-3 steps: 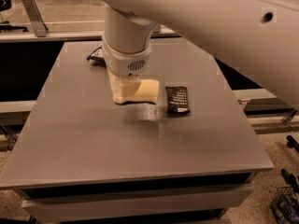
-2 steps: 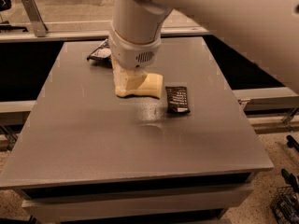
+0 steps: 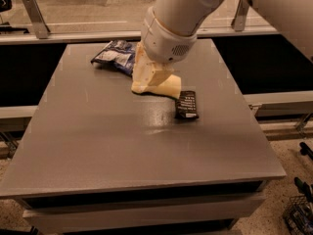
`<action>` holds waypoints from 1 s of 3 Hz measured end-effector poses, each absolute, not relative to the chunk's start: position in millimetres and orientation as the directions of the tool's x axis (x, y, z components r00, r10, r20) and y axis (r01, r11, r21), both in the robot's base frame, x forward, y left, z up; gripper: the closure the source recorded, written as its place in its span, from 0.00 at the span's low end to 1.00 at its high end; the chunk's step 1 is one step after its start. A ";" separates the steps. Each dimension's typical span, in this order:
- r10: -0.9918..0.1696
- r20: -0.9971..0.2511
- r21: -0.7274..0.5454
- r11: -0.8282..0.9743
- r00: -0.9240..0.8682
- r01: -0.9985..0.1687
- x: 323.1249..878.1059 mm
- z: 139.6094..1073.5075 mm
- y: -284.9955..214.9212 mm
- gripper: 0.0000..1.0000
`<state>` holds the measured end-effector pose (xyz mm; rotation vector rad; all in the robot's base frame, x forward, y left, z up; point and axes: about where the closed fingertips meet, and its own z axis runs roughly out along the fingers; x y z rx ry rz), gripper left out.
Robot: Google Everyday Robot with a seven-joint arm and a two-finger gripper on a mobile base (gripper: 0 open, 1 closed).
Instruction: Pick sponge
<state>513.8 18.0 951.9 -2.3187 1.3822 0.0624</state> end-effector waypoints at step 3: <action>-0.827 -0.365 -0.331 -0.315 0.428 -0.890 520.4 960.4 -41.1 1.00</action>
Offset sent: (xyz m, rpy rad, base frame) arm 0.0112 -0.0758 0.0046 0.1249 0.0887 -0.0892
